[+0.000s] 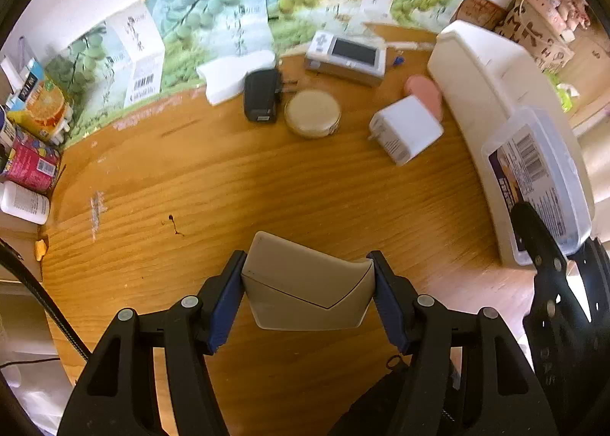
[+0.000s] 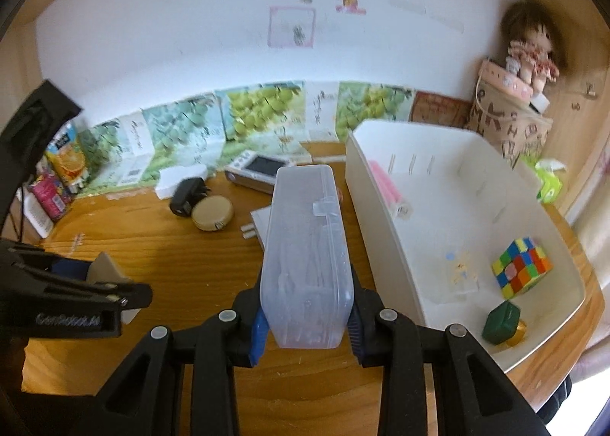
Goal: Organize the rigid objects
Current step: 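Carry the beige case and clear box into the white tray and open both tools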
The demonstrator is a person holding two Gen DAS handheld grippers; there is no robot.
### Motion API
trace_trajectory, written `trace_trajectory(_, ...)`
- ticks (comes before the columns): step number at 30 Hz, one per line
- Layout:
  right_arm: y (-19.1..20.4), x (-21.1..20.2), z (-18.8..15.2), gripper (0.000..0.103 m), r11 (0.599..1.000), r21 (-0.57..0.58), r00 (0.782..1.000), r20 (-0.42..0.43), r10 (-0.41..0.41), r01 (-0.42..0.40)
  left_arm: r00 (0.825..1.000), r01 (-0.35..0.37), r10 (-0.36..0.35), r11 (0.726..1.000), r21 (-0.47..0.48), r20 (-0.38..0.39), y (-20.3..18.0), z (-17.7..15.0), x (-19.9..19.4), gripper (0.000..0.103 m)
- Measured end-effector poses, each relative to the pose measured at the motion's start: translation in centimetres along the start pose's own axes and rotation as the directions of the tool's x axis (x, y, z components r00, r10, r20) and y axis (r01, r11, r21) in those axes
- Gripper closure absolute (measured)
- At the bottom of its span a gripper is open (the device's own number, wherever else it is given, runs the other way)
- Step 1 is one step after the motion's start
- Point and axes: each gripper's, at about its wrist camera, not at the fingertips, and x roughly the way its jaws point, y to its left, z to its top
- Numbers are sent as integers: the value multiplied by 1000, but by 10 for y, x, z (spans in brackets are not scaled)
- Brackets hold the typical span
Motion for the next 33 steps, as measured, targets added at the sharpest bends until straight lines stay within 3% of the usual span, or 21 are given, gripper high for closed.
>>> trace_trajectory(10,-19,-39,12,69,993,-108,987,149,53,-37,996,-10,11,1000,-11,90,-27,11,-35,37)
trace_trajectory(23,-67,-68,21,69,969,-244,962,249,107,-45,978,11,5,997,-71,210,-74,27,-59,37)
trace_trajectory(28,-91,-70,24,69,965,-258,960,259,109,-40,959,69,-48,996,-63,280,-97,28,-66,37)
trace_trajectory(33,-113,-67,30,69,963,-266,959,261,112,-40,926,128,-106,991,-38,362,-121,26,-72,37)
